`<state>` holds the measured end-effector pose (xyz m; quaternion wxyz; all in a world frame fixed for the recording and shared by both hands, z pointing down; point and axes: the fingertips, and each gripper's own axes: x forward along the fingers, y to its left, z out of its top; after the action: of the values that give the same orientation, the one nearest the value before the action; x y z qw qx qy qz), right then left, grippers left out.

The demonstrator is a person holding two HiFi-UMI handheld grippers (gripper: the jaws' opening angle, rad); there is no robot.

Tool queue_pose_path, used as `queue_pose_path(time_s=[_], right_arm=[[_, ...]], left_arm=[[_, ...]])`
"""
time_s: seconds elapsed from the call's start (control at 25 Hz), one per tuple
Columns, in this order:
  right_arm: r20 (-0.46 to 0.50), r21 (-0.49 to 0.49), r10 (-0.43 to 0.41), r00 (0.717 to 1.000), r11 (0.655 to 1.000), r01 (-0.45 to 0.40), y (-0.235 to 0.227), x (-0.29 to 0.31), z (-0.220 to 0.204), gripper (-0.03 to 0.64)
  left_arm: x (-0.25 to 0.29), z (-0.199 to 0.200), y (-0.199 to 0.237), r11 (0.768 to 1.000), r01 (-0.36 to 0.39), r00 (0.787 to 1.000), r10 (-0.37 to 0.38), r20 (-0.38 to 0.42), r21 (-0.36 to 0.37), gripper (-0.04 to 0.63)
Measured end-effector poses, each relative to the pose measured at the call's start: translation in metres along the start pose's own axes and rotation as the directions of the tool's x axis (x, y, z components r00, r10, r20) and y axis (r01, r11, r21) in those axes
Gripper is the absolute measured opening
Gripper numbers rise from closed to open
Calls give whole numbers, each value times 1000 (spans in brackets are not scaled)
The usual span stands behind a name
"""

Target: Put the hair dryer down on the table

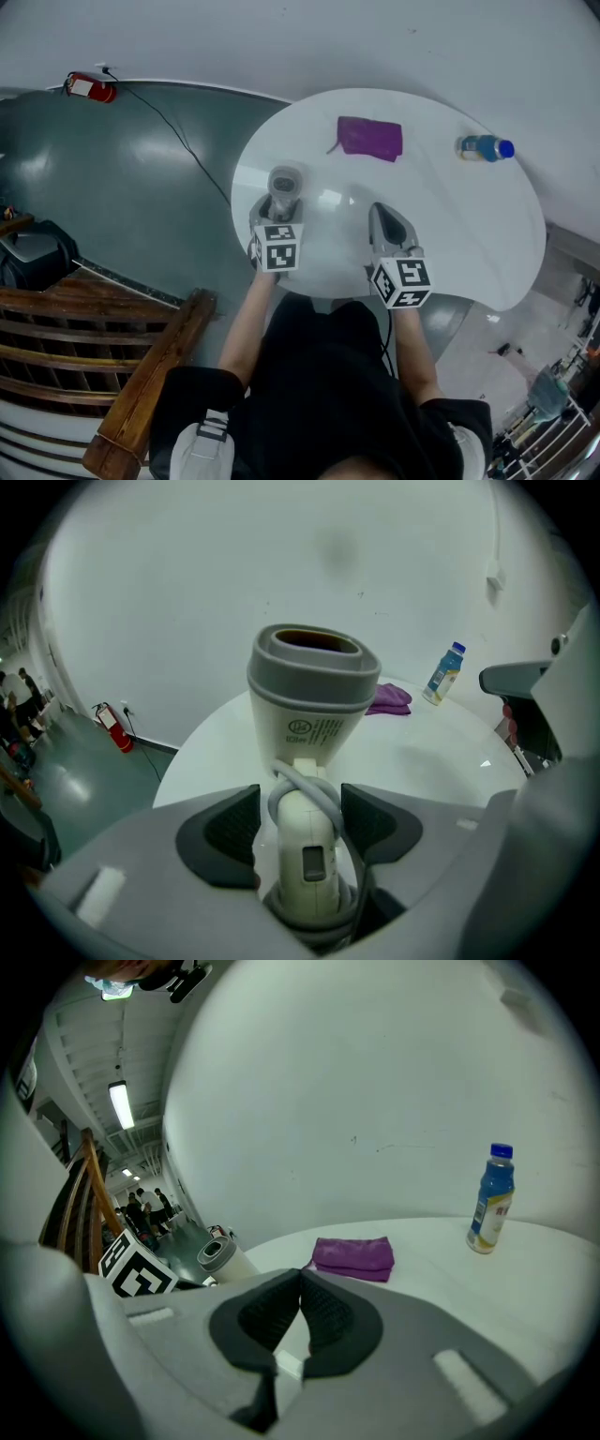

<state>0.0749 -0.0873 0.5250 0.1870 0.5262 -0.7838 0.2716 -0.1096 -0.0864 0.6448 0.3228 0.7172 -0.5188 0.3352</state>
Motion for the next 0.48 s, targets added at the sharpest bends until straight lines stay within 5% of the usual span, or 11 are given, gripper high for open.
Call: queue_pose_path(time_s=[0.48], right_arm=[[20, -10, 9, 1000, 1000, -9, 12, -14, 3, 5]], left_arm=[[-19, -4, -3, 1000, 11, 1000, -11, 12, -6, 313]])
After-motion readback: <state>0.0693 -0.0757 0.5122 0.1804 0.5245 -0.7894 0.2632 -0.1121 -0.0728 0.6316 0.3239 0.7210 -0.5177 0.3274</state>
